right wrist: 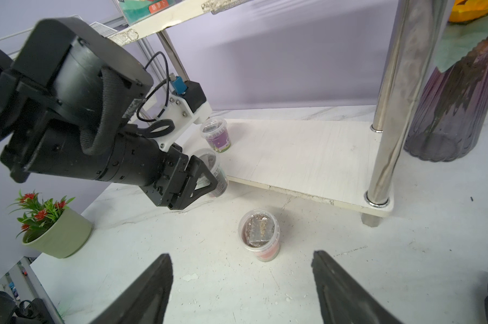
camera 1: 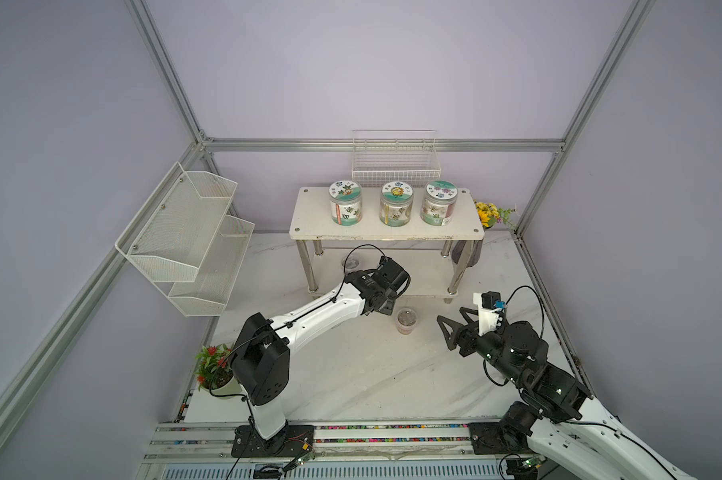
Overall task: Place the seed container on the shelf
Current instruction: Place the seed jar on the shelf.
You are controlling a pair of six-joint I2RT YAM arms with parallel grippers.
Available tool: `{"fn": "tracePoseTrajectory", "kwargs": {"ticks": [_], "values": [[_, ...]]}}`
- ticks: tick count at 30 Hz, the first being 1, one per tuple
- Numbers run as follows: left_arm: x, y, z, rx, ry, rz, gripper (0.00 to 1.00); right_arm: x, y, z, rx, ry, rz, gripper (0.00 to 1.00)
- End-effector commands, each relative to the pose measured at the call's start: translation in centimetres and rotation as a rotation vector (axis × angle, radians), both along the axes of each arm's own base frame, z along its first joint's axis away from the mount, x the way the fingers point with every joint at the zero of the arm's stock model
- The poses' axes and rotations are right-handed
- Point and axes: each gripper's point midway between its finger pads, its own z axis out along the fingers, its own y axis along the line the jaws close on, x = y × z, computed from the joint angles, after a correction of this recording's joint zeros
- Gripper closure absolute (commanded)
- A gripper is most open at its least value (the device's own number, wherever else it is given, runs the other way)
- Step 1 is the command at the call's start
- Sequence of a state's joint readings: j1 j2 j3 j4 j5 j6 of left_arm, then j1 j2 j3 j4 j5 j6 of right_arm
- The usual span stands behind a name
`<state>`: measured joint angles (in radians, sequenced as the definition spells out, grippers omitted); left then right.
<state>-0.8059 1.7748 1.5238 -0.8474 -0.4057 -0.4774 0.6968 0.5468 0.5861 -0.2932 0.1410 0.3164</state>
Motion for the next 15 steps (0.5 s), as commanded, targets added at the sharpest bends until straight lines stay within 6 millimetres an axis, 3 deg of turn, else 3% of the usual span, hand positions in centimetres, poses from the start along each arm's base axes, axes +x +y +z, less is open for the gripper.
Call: {"fn": "tracePoseTrajectory", "kwargs": {"ticks": [1, 15], "values": [[1.7, -0.2, 1.9, -0.011, -0.075, 0.014, 0.5, -0.1, -0.2, 1.7, 0.01, -0.035, -0.004, 0.18], [4.8, 0.3, 1.6, -0.029, -0.097, 0.043, 0.5, -0.2, -0.3, 1.7, 0.001, -0.036, -0.003, 0.18]]}}
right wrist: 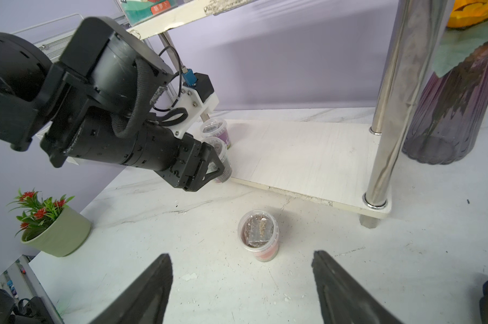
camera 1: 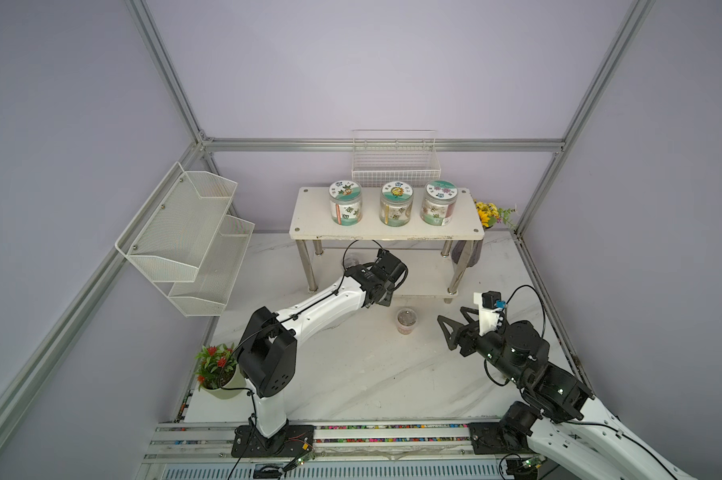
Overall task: Place the seed container on the shelf
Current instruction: Place the seed jar on the shelf.
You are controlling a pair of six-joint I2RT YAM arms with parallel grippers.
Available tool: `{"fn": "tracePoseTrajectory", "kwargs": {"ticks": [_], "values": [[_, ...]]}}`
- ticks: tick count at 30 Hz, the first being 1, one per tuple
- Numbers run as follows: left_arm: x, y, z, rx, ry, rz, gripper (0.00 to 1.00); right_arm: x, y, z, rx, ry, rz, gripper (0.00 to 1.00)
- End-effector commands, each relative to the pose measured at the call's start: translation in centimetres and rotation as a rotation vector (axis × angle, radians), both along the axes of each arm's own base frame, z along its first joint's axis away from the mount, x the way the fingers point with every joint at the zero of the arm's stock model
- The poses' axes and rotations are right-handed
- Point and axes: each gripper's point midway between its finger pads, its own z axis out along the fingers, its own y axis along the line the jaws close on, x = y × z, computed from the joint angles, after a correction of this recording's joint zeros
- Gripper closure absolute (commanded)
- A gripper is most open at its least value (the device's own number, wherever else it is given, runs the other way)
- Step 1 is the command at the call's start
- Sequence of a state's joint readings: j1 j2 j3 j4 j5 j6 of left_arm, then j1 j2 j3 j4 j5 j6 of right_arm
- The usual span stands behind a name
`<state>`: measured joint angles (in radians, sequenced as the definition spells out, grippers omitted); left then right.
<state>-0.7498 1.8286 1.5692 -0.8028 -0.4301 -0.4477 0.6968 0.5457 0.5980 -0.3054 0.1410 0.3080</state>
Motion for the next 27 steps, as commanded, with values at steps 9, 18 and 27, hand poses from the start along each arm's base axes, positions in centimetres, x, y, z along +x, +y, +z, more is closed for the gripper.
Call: {"fn": "tracePoseTrajectory", "kwargs": {"ticks": [9, 18, 27], "values": [[3.1, -1.3, 1.0, -0.057, -0.048, -0.011, 0.48, -0.2, -0.3, 1.3, 0.005, -0.032, -0.004, 0.18], [4.4, -1.6, 0.4, -0.061, -0.039, -0.01, 0.47, -0.4, -0.5, 1.3, 0.003, -0.031, -0.008, 0.18], [5.1, -1.7, -0.6, -0.05, -0.022, -0.007, 0.45, -0.3, -0.4, 1.3, 0.003, -0.034, -0.006, 0.18]]}}
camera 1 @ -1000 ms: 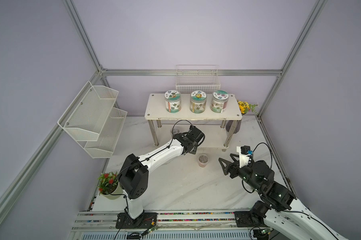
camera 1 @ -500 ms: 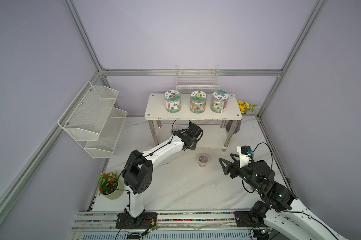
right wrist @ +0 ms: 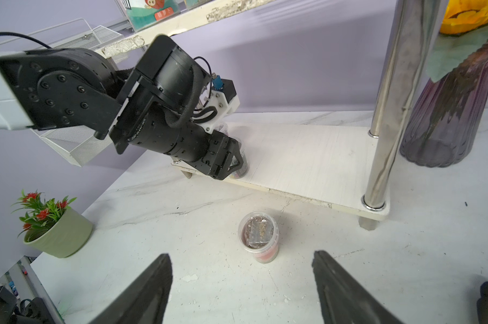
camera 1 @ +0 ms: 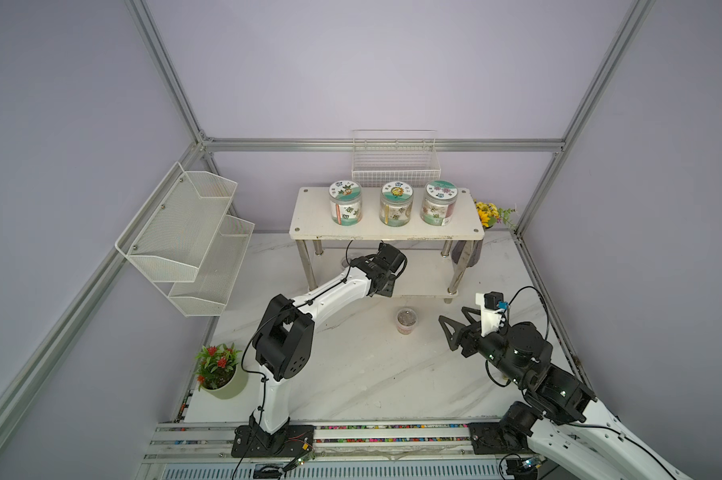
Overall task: Place the seed container on the shelf
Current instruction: Place the seed jar on the shelf.
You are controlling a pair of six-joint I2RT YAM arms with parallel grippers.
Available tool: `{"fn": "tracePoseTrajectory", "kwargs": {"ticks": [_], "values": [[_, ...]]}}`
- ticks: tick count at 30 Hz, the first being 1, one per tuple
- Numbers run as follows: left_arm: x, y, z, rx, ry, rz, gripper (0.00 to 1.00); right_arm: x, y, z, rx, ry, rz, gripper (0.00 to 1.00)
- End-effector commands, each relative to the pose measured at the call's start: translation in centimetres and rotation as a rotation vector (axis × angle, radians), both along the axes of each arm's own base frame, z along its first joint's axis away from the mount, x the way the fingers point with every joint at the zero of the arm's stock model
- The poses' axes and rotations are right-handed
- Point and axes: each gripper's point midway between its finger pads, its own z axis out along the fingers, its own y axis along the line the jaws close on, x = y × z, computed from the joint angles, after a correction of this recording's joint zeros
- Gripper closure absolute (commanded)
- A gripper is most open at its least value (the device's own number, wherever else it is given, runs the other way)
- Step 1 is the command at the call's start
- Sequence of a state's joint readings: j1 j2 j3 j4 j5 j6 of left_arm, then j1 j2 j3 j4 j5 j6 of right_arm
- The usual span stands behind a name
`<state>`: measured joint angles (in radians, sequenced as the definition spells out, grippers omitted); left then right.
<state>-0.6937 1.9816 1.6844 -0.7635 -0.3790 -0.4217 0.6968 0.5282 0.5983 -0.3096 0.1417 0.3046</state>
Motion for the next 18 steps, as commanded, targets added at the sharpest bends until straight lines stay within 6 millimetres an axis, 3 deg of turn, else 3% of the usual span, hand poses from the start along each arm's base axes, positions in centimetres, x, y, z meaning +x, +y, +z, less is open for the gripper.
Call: {"fn": "tracePoseTrajectory", "kwargs": {"ticks": [1, 13, 18], "values": [[1.2, -0.7, 1.9, -0.03, -0.049, -0.016, 0.44, -0.1, -0.2, 0.9, -0.003, -0.02, -0.005, 0.18], [1.7, -0.6, 0.9, -0.018, -0.021, -0.014, 0.33, -0.1, -0.2, 1.1, -0.005, -0.021, -0.003, 0.18], [1.7, -0.4, 1.0, -0.018, -0.021, -0.011, 0.21, 0.0, -0.2, 1.2, -0.012, -0.022, -0.007, 0.18]]}}
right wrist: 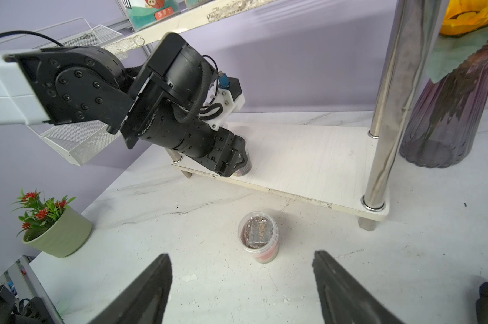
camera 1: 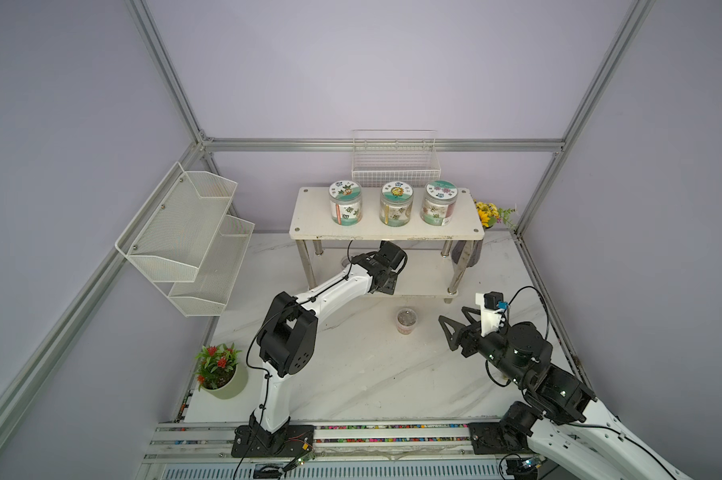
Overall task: Place the seed container on the shelf
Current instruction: Place the seed jar on the shelf.
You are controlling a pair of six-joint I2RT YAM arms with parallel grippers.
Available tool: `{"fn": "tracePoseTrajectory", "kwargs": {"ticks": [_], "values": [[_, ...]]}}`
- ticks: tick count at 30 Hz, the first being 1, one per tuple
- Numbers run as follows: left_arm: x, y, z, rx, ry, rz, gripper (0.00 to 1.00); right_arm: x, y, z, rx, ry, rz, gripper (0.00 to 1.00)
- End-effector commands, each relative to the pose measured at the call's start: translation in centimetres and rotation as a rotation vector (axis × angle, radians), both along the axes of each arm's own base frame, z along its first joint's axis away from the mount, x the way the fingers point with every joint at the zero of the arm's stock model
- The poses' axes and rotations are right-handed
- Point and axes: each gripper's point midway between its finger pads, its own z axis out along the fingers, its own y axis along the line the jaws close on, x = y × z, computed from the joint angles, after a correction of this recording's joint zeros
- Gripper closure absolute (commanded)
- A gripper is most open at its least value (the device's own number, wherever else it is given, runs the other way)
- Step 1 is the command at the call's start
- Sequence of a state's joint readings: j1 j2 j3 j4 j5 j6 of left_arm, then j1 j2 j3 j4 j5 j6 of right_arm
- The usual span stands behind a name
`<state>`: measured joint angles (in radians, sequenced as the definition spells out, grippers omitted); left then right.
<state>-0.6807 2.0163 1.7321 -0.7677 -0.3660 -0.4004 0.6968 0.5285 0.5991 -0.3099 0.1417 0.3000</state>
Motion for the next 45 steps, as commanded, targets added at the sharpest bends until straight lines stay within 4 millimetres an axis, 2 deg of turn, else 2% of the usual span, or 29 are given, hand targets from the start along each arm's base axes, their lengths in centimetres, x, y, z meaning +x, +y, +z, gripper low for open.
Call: {"fn": "tracePoseTrajectory", "kwargs": {"ticks": [1, 6, 10, 15, 18, 22, 25, 32, 45], "values": [[0.7, -0.1, 1.1, -0.018, -0.022, -0.001, 0.2, -0.1, -0.2, 1.2, -0.009, -0.019, -0.007, 0.18], [0.4, 0.2, 1.7, -0.017, -0.031, 0.002, 0.11, -0.1, -0.4, 1.4, -0.011, -0.022, -0.011, 0.18], [-0.1, 0.4, 3.0, -0.035, -0.046, -0.01, 0.03, -0.1, -0.5, 1.2, -0.013, -0.02, -0.015, 0.17], [-2.0, 1.0, 4.7, -0.058, -0.075, -0.006, 0.0, -0.1, -0.5, 1.1, -0.014, -0.019, -0.018, 0.18], [-3.3, 1.4, 4.8, -0.078, -0.076, 0.0, 0.0, 0.0, -0.5, 1.2, -0.013, -0.022, -0.017, 0.18], [-4.4, 1.3, 4.1, -0.104, -0.087, 0.005, 0.05, 0.1, -0.3, 1.3, -0.012, -0.022, -0.012, 0.17], [-4.5, 1.0, 3.0, -0.124, -0.083, 0.007, 0.11, 0.2, -0.1, 1.2, -0.015, -0.019, -0.009, 0.18], [-3.7, 0.4, 1.0, -0.136, -0.091, 0.035, 0.19, 0.2, 0.1, 1.3, -0.016, -0.016, -0.001, 0.18], [-1.2, 0.3, -0.1, -0.139, -0.108, 0.09, 0.3, 0.0, 0.1, 1.6, -0.024, -0.024, 0.009, 0.18]]}}
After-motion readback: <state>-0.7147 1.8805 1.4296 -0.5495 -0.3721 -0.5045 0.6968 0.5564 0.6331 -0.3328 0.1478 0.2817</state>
